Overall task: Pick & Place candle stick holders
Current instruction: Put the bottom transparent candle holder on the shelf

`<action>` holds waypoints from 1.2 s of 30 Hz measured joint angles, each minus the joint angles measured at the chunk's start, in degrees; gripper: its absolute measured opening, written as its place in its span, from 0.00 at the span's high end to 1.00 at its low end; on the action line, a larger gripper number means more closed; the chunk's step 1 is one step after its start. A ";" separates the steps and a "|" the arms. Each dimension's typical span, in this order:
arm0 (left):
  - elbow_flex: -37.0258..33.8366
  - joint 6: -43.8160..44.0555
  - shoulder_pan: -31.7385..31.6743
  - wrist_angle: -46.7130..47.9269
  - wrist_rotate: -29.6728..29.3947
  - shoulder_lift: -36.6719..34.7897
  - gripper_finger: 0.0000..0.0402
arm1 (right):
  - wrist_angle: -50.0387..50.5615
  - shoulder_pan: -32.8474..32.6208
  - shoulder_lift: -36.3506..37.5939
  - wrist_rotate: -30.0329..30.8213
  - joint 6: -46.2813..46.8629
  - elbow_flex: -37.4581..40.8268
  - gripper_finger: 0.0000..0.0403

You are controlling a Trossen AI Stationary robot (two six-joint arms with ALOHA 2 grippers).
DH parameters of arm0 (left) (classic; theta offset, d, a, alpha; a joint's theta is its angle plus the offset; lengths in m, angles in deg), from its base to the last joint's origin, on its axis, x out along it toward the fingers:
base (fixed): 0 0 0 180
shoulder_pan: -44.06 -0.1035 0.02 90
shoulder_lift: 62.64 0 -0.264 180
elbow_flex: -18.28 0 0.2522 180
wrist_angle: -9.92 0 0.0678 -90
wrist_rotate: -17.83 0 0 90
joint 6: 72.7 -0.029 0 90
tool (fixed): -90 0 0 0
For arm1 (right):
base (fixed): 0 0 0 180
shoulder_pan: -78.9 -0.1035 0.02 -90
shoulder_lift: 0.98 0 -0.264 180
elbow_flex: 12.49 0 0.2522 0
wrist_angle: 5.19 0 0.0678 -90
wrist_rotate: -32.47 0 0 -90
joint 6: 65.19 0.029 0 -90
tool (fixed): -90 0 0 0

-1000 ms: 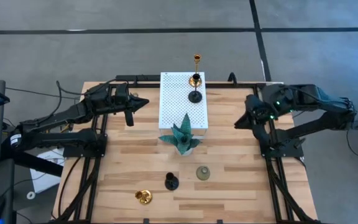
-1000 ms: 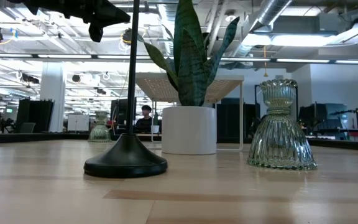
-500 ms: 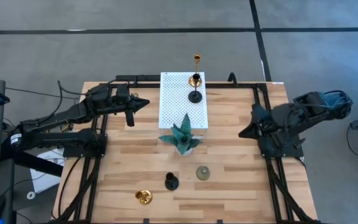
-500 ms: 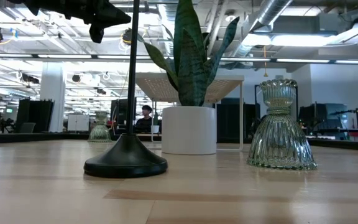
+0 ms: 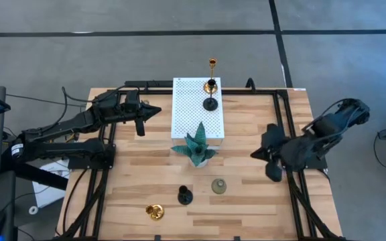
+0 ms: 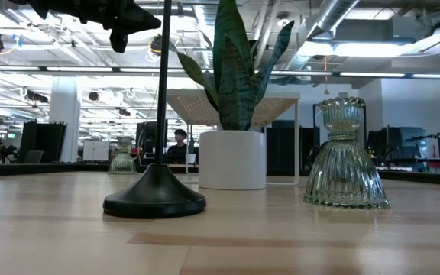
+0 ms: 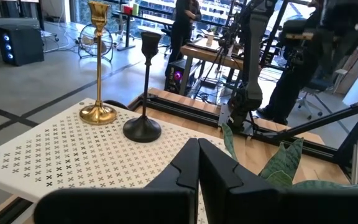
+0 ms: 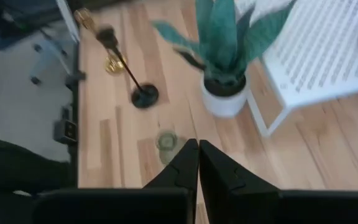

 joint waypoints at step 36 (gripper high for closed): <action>0.00 -0.49 0.00 0.00 0.00 0.00 0.99 | -31.22 3.35 8.03 -4.52 -9.39 29.26 1.00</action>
